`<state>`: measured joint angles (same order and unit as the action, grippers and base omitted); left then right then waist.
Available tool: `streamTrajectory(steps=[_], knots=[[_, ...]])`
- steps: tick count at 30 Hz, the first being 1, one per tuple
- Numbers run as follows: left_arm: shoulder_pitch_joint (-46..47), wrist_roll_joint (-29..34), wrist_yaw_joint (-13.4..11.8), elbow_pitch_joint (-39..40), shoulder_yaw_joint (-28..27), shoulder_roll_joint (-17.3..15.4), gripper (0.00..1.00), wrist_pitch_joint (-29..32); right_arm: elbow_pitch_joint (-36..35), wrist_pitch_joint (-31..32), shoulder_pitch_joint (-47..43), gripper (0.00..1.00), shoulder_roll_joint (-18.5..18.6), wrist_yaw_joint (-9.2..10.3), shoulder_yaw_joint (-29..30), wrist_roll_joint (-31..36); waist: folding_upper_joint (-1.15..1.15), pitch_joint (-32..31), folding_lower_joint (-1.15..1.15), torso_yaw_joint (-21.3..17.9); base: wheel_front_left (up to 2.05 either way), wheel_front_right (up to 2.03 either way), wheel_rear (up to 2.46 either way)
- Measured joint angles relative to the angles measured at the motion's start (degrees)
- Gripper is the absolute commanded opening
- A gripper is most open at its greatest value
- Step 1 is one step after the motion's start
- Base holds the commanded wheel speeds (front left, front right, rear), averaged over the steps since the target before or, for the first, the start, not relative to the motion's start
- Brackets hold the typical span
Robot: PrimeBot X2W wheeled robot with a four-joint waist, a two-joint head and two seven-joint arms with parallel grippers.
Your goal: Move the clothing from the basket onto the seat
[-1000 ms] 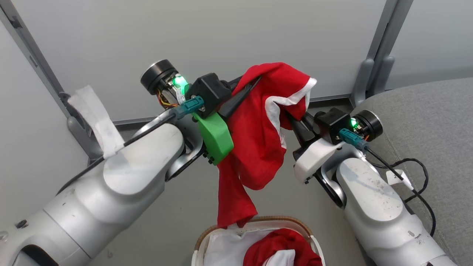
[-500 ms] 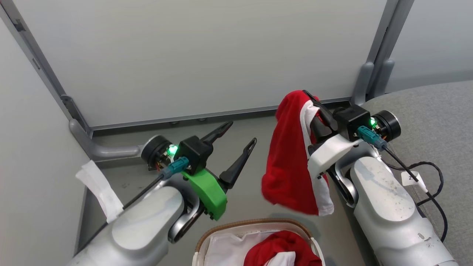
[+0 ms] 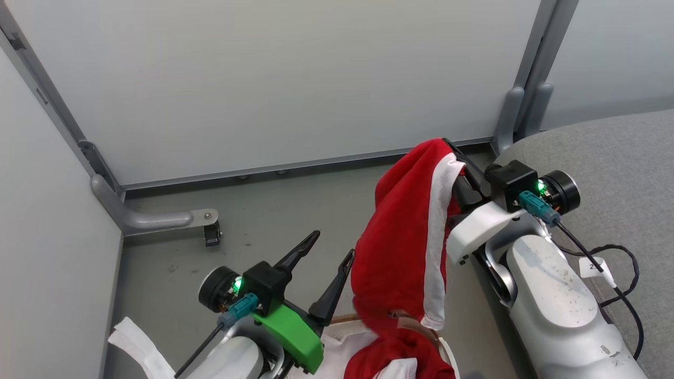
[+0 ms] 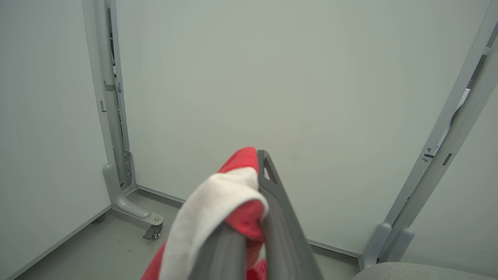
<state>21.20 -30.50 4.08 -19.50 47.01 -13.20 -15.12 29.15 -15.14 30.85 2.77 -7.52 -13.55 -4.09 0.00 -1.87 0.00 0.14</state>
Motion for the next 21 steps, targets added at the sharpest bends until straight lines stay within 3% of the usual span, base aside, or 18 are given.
streamTrajectory(steps=[12,21], knots=[[-4.5,6.0,2.5,0.2,-6.2,3.8,1.00,0.0,-0.2,0.0,-0.9,0.00,0.0,-0.01,0.5,0.3,0.00,-0.2,0.00,-1.1,0.00,0.00,0.00],[-7.1,9.6,3.0,0.9,-8.5,5.5,1.00,0.0,-0.4,0.0,0.8,0.00,0.4,-0.01,2.0,4.5,0.00,0.2,0.00,-7.4,0.00,0.00,0.00]])
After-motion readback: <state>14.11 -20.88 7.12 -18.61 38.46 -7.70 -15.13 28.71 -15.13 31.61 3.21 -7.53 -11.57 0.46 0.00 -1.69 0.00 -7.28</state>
